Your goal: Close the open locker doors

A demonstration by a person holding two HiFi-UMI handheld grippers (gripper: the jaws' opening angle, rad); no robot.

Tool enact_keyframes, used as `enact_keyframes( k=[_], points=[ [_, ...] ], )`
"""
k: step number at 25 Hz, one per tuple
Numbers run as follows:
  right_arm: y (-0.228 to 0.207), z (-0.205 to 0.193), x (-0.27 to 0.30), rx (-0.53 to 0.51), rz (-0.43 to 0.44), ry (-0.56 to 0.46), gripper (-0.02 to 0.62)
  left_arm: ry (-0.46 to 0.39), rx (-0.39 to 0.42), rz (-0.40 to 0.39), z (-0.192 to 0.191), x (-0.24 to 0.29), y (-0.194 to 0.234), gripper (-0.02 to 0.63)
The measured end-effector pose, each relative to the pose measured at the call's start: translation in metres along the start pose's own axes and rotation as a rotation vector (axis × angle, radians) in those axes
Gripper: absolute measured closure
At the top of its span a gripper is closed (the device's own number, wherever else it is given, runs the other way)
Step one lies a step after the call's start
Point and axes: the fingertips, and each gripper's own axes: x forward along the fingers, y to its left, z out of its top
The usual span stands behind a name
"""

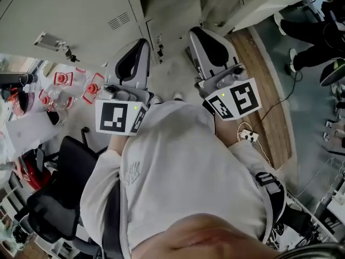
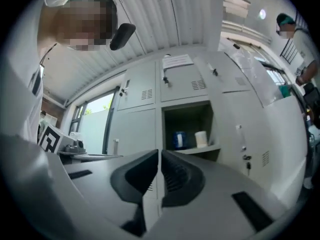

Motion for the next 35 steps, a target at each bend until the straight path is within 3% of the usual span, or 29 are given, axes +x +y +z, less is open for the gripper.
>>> enact_keyframes(
  k=[5,8,11,19,35],
  points=[
    [-0.070,0.005,-0.055,-0.016,-0.153,0.015,0.574,0.001,-0.018,-0.136,-0.004,0.052,-0.062,0.604],
    [-0.105,0.007,-0.073,-0.038,-0.209,0.020,0.574,0.004,-0.017,-0.165,-0.007,0.066,-0.086,0.604],
    [-0.129,0.002,-0.076,-0.047,-0.212,0.038,0.574,0.005,-0.008,-0.157,-0.009,0.072,-0.096,0.604],
    [-0.144,0.000,-0.047,-0.037,-0.106,0.039,0.572,0.004,-0.001,-0.075,-0.008,0.080,-0.086,0.604],
    [-0.089,0.000,0.022,0.146,0.311,-0.044,0.569,0.016,0.018,0.064,-0.007,0.070,-0.030,0.604]
  ],
)
